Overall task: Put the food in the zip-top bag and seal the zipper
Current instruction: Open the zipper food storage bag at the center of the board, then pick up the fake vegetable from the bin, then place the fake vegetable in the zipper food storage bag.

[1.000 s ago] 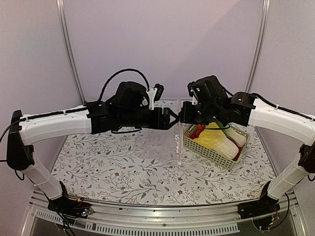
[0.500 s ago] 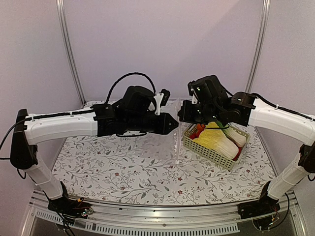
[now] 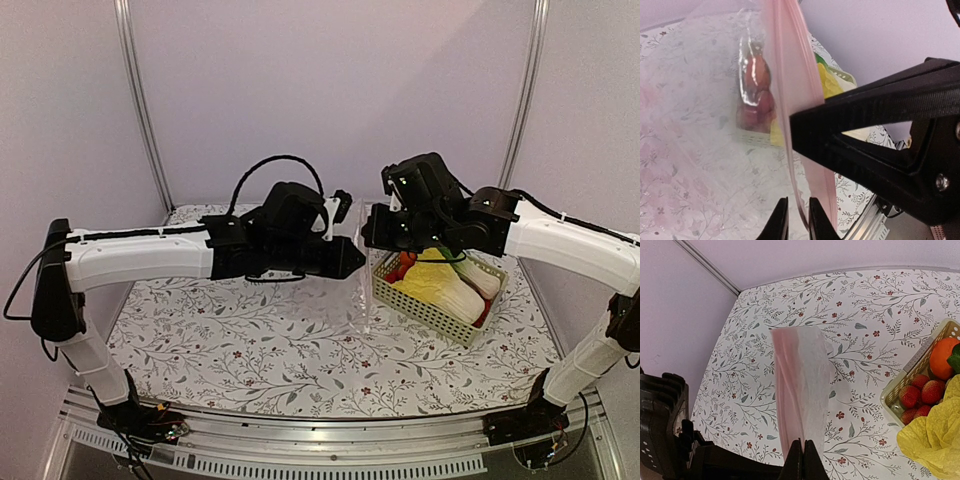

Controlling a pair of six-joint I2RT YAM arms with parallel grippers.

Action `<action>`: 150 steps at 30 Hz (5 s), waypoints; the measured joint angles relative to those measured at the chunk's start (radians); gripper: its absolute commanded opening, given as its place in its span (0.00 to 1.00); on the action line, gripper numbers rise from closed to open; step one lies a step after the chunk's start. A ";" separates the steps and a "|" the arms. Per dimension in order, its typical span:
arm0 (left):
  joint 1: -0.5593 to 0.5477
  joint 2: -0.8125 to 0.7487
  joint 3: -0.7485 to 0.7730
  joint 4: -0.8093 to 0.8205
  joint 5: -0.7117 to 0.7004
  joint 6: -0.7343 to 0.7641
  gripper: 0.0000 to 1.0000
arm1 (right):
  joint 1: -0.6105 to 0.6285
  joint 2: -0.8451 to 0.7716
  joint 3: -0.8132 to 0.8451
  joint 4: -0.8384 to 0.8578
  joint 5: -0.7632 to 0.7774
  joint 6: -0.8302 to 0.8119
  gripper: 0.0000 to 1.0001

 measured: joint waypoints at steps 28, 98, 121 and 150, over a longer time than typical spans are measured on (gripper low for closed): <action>0.045 -0.089 0.090 -0.283 -0.296 0.156 0.00 | -0.017 0.008 -0.035 -0.009 0.032 -0.003 0.00; 0.396 0.103 0.584 -0.798 0.282 0.449 0.00 | -0.348 0.116 -0.134 -0.431 -0.067 -0.732 0.46; 0.397 0.077 0.586 -0.763 0.381 0.357 0.00 | -0.341 -0.299 -0.034 -0.331 -0.047 -0.610 0.00; 0.235 0.103 0.552 -0.625 0.455 0.225 0.00 | -0.032 -0.223 -0.129 0.726 -0.227 -0.245 0.00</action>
